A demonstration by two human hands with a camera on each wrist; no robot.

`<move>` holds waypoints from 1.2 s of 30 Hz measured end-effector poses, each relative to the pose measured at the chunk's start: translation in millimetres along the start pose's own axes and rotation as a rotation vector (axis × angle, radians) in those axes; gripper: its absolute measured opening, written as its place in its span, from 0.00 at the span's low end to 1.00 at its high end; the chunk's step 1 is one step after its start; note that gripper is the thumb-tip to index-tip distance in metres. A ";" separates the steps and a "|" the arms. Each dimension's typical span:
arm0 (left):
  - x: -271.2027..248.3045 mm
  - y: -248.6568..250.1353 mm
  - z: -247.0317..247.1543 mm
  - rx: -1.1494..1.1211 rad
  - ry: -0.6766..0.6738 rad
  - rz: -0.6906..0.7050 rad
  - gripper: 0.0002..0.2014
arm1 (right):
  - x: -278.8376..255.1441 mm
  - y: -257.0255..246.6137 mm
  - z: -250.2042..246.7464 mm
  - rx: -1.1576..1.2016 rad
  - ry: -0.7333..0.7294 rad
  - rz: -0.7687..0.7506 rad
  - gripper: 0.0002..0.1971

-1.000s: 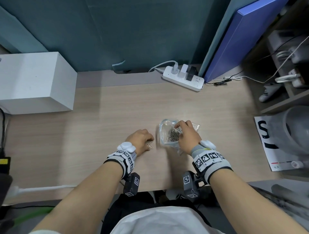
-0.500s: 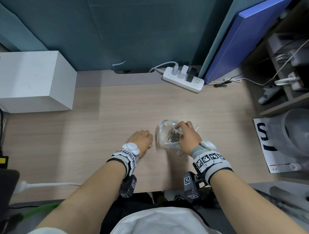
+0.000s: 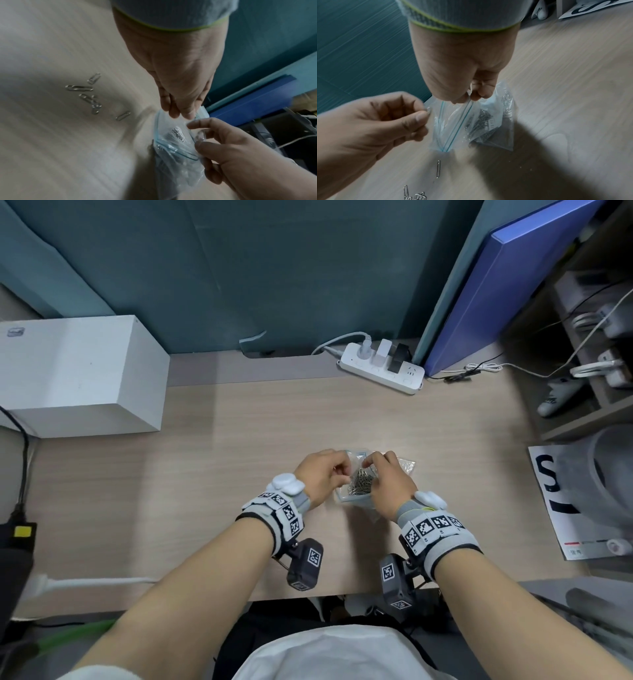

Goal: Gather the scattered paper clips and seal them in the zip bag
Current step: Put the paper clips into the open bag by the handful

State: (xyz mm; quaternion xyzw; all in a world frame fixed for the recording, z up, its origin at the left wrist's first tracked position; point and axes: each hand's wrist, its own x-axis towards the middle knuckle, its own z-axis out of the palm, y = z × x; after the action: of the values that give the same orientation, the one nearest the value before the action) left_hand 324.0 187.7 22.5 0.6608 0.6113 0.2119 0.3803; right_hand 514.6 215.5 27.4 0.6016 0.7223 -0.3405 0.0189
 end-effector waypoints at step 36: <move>-72.3 -91.2 -6.0 0.298 0.014 -0.332 0.06 | 1.9 -9.3 -2.1 0.010 -0.009 0.014 0.24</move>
State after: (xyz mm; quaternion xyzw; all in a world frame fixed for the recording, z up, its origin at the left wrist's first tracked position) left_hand 248.8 115.7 -29.8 0.5986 0.7388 0.0586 0.3040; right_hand 506.8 217.7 32.5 0.6052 0.7163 -0.3466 0.0216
